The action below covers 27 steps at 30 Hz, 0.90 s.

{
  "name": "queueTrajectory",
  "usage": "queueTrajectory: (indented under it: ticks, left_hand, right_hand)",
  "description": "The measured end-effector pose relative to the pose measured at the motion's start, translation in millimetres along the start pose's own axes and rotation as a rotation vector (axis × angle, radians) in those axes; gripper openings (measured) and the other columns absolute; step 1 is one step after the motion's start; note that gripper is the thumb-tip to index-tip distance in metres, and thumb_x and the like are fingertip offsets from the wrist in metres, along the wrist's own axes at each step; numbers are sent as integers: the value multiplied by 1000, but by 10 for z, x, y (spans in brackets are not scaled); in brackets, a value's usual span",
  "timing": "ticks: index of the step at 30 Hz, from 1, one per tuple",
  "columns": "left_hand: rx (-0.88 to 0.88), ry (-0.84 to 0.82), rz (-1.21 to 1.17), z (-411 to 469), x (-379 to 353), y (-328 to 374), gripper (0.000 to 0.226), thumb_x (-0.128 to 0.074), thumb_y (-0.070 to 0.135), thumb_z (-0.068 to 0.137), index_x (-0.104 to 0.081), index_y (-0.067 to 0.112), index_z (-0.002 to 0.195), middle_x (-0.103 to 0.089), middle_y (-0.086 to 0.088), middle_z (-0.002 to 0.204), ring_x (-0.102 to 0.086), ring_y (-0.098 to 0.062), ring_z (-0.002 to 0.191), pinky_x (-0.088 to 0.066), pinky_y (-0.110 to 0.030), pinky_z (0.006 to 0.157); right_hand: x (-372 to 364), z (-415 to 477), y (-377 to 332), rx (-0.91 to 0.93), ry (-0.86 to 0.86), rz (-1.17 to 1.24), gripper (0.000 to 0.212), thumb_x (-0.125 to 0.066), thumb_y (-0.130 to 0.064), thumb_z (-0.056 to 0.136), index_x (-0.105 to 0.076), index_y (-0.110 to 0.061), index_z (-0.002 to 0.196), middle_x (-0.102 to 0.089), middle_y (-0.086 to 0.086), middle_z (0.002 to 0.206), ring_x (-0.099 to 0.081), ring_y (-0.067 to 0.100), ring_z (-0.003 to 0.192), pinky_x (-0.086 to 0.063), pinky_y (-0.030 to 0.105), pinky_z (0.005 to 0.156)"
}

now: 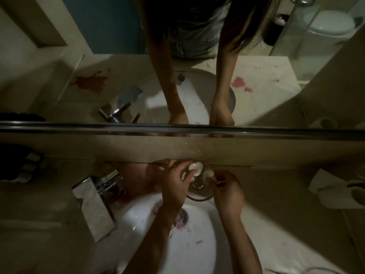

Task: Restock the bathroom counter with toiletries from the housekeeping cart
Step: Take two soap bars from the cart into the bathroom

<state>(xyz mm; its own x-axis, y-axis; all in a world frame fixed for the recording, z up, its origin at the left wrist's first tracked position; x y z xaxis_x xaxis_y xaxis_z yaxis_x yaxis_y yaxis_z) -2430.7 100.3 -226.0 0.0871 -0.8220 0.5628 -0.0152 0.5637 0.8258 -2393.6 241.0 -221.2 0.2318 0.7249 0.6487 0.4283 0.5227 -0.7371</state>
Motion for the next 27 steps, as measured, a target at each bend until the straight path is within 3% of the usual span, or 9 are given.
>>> queueTrajectory:
  ticks: [3,6,9,17,21,27]
  left_hand:
    - [70,6,-75,-35,1,23,27,-76,22,81,-71,16,107,-62,10,93,-59,1,81,-42,-3,72]
    - [90,12,-81,-37,-7,8,26,-78,24,79,-69,20,103,-63,10,87,-56,9,75,-39,-3,63]
    - [76,-9,-75,-16,-8,5,24,-79,22,78,-70,18,100,-59,16,85,-56,12,77,-41,-3,64]
    - [55,-9,-24,-36,-29,-57,19,-77,28,79,-71,21,96,-65,6,91,-56,2,76,-42,-8,68]
    - [77,9,-26,-50,-39,-45,25,-78,30,79,-69,22,101,-66,5,90,-59,-7,78,-50,-22,69]
    - [60,37,60,-57,-23,-12,19,-77,33,78,-69,22,90,-68,6,82,-60,-7,72,-52,-28,64]
  right_hand:
    - [-14,-13,-6,-18,42,-29,27,-74,-40,81,-64,-23,98,-68,-4,90,-63,13,72,-44,26,59]
    - [-30,-31,4,22,99,-28,28,-75,-40,80,-62,-23,97,-65,-4,91,-61,12,69,-41,24,53]
    - [-42,-40,28,9,126,-21,28,-76,-39,78,-62,-23,97,-64,-1,97,-61,17,70,-40,26,52]
    - [-91,-36,61,-58,93,3,26,-77,-39,77,-61,-24,92,-62,0,98,-62,19,74,-46,31,58]
    - [-114,-34,39,-68,105,1,28,-76,-39,78,-63,-22,96,-62,0,99,-60,18,75,-44,29,58]
    - [-116,-59,30,-64,115,-12,29,-74,-38,81,-64,-22,103,-62,0,105,-61,16,75,-36,24,55]
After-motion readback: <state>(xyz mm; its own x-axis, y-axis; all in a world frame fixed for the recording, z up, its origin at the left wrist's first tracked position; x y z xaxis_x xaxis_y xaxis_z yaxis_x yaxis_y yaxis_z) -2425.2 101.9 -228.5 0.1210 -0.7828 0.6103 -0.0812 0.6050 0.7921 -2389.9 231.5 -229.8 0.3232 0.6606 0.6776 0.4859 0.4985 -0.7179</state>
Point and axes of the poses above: each hand's wrist, its own z-axis towards the middle knuckle, its own x-axis out of the back of the hand, y = z × x, the point moved 1 cm from there along z, towards the middle knuckle
